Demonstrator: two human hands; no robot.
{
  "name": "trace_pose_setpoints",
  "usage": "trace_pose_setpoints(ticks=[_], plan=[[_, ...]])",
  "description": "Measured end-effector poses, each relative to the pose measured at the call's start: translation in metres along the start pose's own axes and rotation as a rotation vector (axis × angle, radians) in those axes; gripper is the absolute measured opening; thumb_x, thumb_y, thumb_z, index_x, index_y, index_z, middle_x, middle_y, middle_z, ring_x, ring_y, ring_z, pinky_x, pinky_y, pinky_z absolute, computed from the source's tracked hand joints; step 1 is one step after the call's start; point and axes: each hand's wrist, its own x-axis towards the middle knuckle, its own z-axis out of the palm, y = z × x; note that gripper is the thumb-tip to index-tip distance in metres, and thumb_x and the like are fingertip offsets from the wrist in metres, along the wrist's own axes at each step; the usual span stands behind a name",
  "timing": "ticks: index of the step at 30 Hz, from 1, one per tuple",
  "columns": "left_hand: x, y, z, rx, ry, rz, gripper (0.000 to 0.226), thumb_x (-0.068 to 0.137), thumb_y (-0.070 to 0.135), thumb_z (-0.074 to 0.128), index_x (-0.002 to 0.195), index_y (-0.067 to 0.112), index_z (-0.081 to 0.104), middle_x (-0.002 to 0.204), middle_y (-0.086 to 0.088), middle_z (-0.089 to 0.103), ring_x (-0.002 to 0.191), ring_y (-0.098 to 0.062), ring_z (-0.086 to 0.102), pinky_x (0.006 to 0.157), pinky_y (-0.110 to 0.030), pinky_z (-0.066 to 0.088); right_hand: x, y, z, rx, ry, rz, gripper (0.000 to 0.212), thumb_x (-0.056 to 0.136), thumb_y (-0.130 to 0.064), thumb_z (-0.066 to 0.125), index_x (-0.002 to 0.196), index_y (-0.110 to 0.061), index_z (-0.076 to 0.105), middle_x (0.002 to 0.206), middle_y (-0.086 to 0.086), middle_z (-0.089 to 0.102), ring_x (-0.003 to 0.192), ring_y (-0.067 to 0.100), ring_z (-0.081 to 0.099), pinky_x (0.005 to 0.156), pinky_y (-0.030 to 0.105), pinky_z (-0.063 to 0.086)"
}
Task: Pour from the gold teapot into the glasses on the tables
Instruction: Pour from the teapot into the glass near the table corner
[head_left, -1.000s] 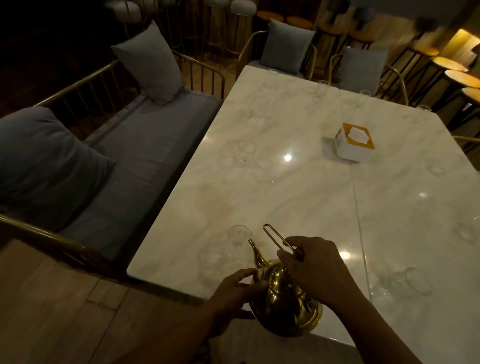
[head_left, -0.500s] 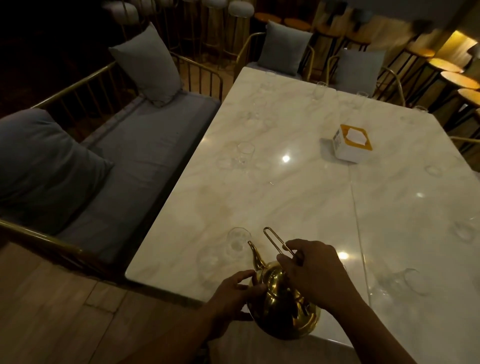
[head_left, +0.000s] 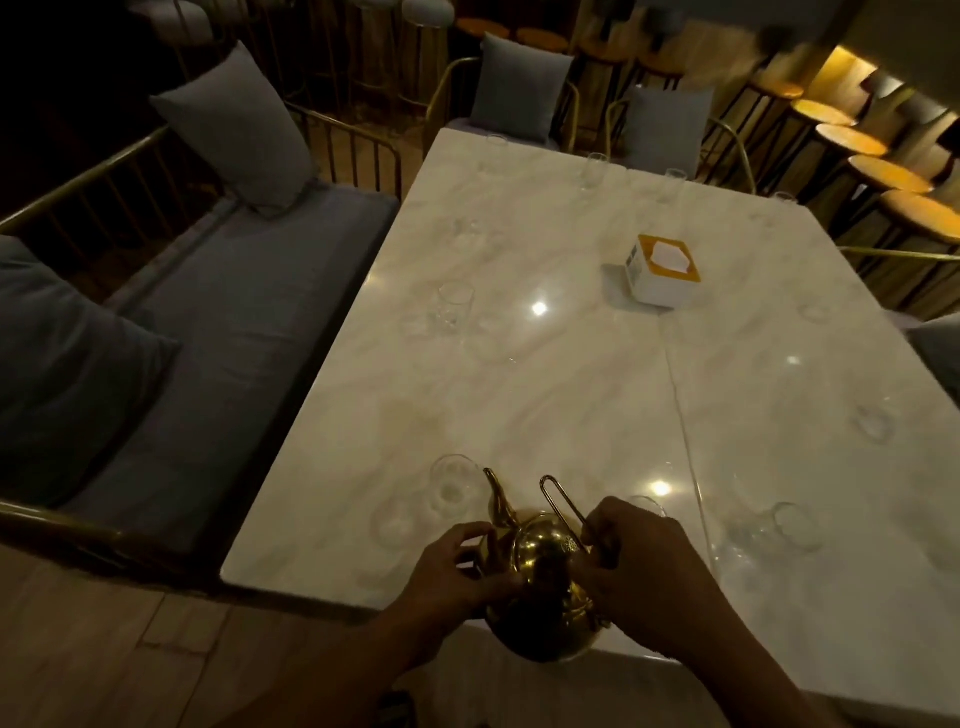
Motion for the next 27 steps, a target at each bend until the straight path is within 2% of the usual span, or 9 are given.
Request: trace_pose_setpoints(ticks=[4, 6, 9, 12, 15, 18, 23, 27], plan=[[0.001, 0.004, 0.013, 0.027, -0.046, -0.002, 0.066, 0.065, 0.020, 0.091, 0.120, 0.034, 0.056, 0.122, -0.003, 0.061, 0.106, -0.023, 0.066, 0.074, -0.035, 0.062, -0.014, 0.006, -0.015, 0.027, 0.050, 0.031, 0.021, 0.083, -0.026, 0.078, 0.084, -0.034, 0.058, 0.067, -0.004, 0.065, 0.058, 0.006, 0.062, 0.055, 0.015, 0.047], [0.001, 0.005, 0.024, 0.039, -0.086, 0.008, 0.064, 0.066, 0.022, 0.090, 0.118, 0.035, 0.055, 0.121, -0.002, 0.061, 0.106, -0.022, 0.066, 0.075, -0.036, 0.063, -0.021, 0.012, -0.024, 0.035, 0.083, 0.056, 0.018, 0.081, -0.026, 0.079, 0.086, -0.031, 0.062, 0.068, -0.005, 0.067, 0.060, 0.007, 0.065, 0.055, 0.018, 0.052], [0.000, 0.006, 0.045, 0.062, -0.134, 0.015, 0.063, 0.067, 0.024, 0.089, 0.118, 0.036, 0.054, 0.121, -0.001, 0.060, 0.106, -0.021, 0.065, 0.073, -0.032, 0.062, -0.031, 0.026, -0.035, 0.032, 0.123, 0.085, 0.017, 0.080, -0.028, 0.080, 0.087, -0.032, 0.065, 0.067, -0.005, 0.070, 0.060, 0.008, 0.068, 0.056, 0.020, 0.056], [0.001, 0.007, 0.068, 0.073, -0.177, 0.006, 0.064, 0.068, 0.024, 0.088, 0.121, 0.034, 0.053, 0.121, -0.002, 0.059, 0.106, -0.020, 0.065, 0.069, -0.029, 0.061, -0.040, 0.043, -0.048, 0.015, 0.149, 0.100, 0.019, 0.079, -0.028, 0.080, 0.084, -0.034, 0.063, 0.066, -0.005, 0.069, 0.059, 0.007, 0.067, 0.055, 0.018, 0.054], [0.003, 0.006, 0.093, 0.098, -0.202, 0.005, 0.065, 0.068, 0.024, 0.089, 0.121, 0.034, 0.053, 0.121, -0.002, 0.059, 0.106, -0.020, 0.065, 0.071, -0.032, 0.062, -0.046, 0.065, -0.061, 0.009, 0.168, 0.096, 0.023, 0.078, -0.026, 0.082, 0.080, -0.037, 0.061, 0.065, -0.003, 0.069, 0.060, 0.008, 0.067, 0.059, 0.021, 0.057], [0.006, 0.001, 0.122, 0.108, -0.185, -0.005, 0.064, 0.067, 0.025, 0.089, 0.119, 0.035, 0.053, 0.119, -0.003, 0.060, 0.105, -0.021, 0.066, 0.073, -0.037, 0.063, -0.049, 0.093, -0.073, 0.003, 0.175, 0.079, 0.023, 0.077, -0.027, 0.082, 0.081, -0.037, 0.062, 0.066, -0.004, 0.069, 0.062, 0.008, 0.068, 0.065, 0.027, 0.061], [0.011, -0.010, 0.177, 0.056, -0.124, -0.025, 0.062, 0.068, 0.022, 0.089, 0.118, 0.033, 0.054, 0.119, -0.006, 0.061, 0.104, -0.023, 0.067, 0.077, -0.043, 0.063, -0.045, 0.145, -0.093, -0.015, 0.123, 0.016, 0.022, 0.080, -0.029, 0.081, 0.085, -0.037, 0.062, 0.069, -0.007, 0.070, 0.063, 0.005, 0.068, 0.066, 0.027, 0.062], [0.012, -0.021, 0.220, -0.033, -0.044, -0.056, 0.063, 0.068, 0.020, 0.089, 0.121, 0.031, 0.056, 0.121, -0.007, 0.060, 0.105, -0.024, 0.066, 0.078, -0.042, 0.062, -0.036, 0.183, -0.109, 0.003, 0.064, -0.060, 0.017, 0.084, -0.030, 0.078, 0.097, -0.032, 0.067, 0.072, -0.011, 0.067, 0.064, 0.002, 0.066, 0.059, 0.018, 0.055]])
